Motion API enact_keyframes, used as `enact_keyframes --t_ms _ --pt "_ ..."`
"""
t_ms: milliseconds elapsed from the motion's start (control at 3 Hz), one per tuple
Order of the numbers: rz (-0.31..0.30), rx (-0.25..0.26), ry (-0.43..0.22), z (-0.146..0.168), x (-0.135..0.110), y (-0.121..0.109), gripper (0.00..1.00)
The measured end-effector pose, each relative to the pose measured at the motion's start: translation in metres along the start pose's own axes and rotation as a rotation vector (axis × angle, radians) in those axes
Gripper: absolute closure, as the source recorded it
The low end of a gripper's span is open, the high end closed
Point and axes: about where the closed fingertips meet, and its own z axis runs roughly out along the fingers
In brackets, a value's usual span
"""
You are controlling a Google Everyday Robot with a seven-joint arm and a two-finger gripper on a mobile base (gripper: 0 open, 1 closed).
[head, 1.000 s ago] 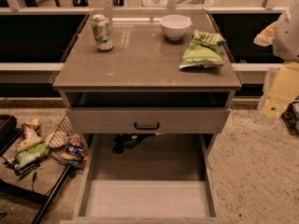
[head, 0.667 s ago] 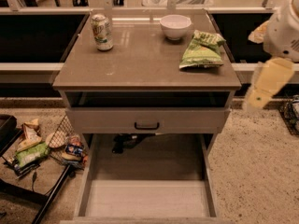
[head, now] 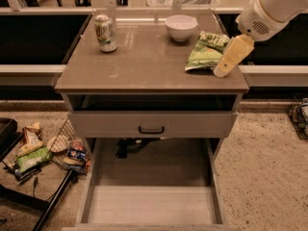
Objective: Place green jalapeno chip bag into middle drawer
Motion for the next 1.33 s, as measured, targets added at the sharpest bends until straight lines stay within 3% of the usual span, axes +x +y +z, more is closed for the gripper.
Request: enact_keyframes --t_ms 333,667,1000,1333 --pt "0.075 0.062 -0.040 0.024 -0.002 -0.037 0.00" --pt "0.140 0.116 -0.036 0.049 0.007 -0.060 0.00" --pt "0.186 0.138 -0.049 0.077 0.017 -0.069 0.00" --pt "0.207 0.135 -0.105 0.105 0.014 -0.079 0.00"
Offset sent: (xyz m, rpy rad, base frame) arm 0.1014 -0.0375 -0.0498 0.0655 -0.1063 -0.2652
